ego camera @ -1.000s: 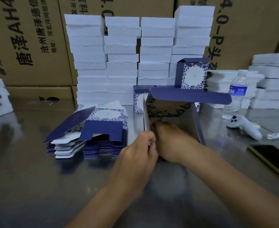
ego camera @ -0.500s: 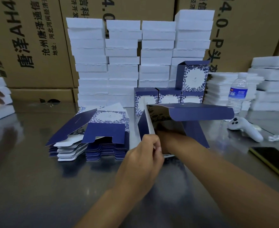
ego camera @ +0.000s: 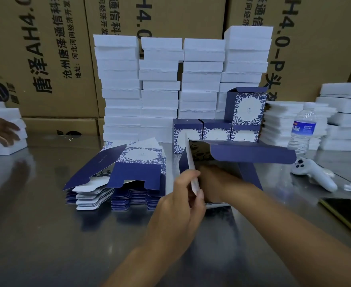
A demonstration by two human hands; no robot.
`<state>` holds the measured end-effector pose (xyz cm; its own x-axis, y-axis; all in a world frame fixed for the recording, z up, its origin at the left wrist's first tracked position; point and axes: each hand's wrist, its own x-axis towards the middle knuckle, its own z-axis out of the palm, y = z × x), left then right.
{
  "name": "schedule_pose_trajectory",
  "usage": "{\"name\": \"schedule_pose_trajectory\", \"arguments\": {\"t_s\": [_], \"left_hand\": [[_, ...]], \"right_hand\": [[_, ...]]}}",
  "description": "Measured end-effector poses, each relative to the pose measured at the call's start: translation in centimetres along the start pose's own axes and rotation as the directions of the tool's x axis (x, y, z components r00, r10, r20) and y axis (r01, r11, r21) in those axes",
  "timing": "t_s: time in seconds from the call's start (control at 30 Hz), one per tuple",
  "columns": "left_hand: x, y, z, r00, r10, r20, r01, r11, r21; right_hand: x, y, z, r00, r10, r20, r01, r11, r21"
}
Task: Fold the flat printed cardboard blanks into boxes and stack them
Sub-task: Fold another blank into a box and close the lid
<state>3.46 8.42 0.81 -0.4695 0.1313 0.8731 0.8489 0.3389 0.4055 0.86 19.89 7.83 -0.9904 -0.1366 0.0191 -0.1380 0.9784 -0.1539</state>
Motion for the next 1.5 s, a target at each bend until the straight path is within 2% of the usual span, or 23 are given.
{"name": "schedule_pose_trajectory", "arguments": {"t_s": [0.1, 0.2, 0.27, 0.33, 0.47, 0.57, 0.7, 0.83, 0.9, 1.0, 1.1, 1.23, 1.33, 1.5], "left_hand": [[0.6, -0.4, -0.6, 0.997, -0.076, -0.034, 0.075, 0.996, -0.044], [1.0, -1.5, -1.1, 0.986, -0.139, -0.094, 0.134, 0.989, -0.062], [1.2, -1.8, -1.3, 0.980, -0.163, -0.118, 0.154, 0.985, -0.078], [1.4, -1.6, -1.5, 0.975, -0.185, -0.121, 0.172, 0.979, -0.109], [1.3, -1.1, -1.4, 0.963, -0.253, -0.093, 0.232, 0.953, -0.195], [1.5, -0.8, -1.4, 0.970, -0.209, -0.127, 0.186, 0.967, -0.172], [1.7, -0.4, -1.5, 0.977, -0.162, -0.138, 0.133, 0.971, -0.200], [1.7, -0.4, -1.5, 0.981, -0.107, -0.160, 0.087, 0.988, -0.131], [1.7, -0.4, -1.6, 0.988, -0.087, -0.131, 0.071, 0.990, -0.124], [2.0, -0.2, -1.8, 0.974, -0.226, 0.024, 0.224, 0.936, -0.270], [2.2, -0.2, -2.1, 0.932, -0.333, 0.145, 0.363, 0.840, -0.404], [2.2, -0.4, -2.3, 0.902, -0.384, 0.199, 0.432, 0.783, -0.447], [2.1, -0.5, -2.1, 0.887, -0.401, 0.229, 0.462, 0.772, -0.437], [2.0, -0.7, -2.0, 0.878, -0.346, 0.330, 0.476, 0.698, -0.535]], "right_hand": [[-1.2, -0.3, -1.1, 0.993, -0.109, -0.049, 0.114, 0.989, 0.093], [-2.8, 0.5, -2.3, 0.946, -0.182, -0.269, 0.176, 0.983, -0.045], [-4.1, 0.8, -3.0, 0.906, -0.246, -0.345, 0.251, 0.968, -0.032], [-5.3, 0.9, -3.3, 0.900, -0.271, -0.342, 0.285, 0.958, -0.010], [-6.5, 1.2, -1.8, 0.901, -0.289, -0.322, 0.263, 0.957, -0.125], [-6.6, 1.4, -0.8, 0.896, -0.303, -0.325, 0.270, 0.952, -0.145], [-6.6, 1.4, -0.4, 0.851, -0.298, -0.433, 0.310, 0.950, -0.045], [-6.4, 1.2, -0.4, 0.843, -0.298, -0.449, 0.291, 0.953, -0.086], [-6.3, 1.2, -0.5, 0.856, -0.298, -0.423, 0.292, 0.953, -0.081], [-6.1, 1.3, -0.9, 0.873, -0.295, -0.388, 0.306, 0.951, -0.034], [-6.5, 1.5, -1.5, 0.892, -0.272, -0.361, 0.342, 0.928, 0.145], [-7.2, 2.1, -1.2, 0.862, -0.291, -0.416, 0.430, 0.854, 0.292], [-7.3, 2.1, -0.2, 0.797, -0.276, -0.537, 0.456, 0.859, 0.235], [-6.7, 2.3, 1.3, 0.583, -0.318, -0.748, 0.537, 0.841, 0.061]]}}
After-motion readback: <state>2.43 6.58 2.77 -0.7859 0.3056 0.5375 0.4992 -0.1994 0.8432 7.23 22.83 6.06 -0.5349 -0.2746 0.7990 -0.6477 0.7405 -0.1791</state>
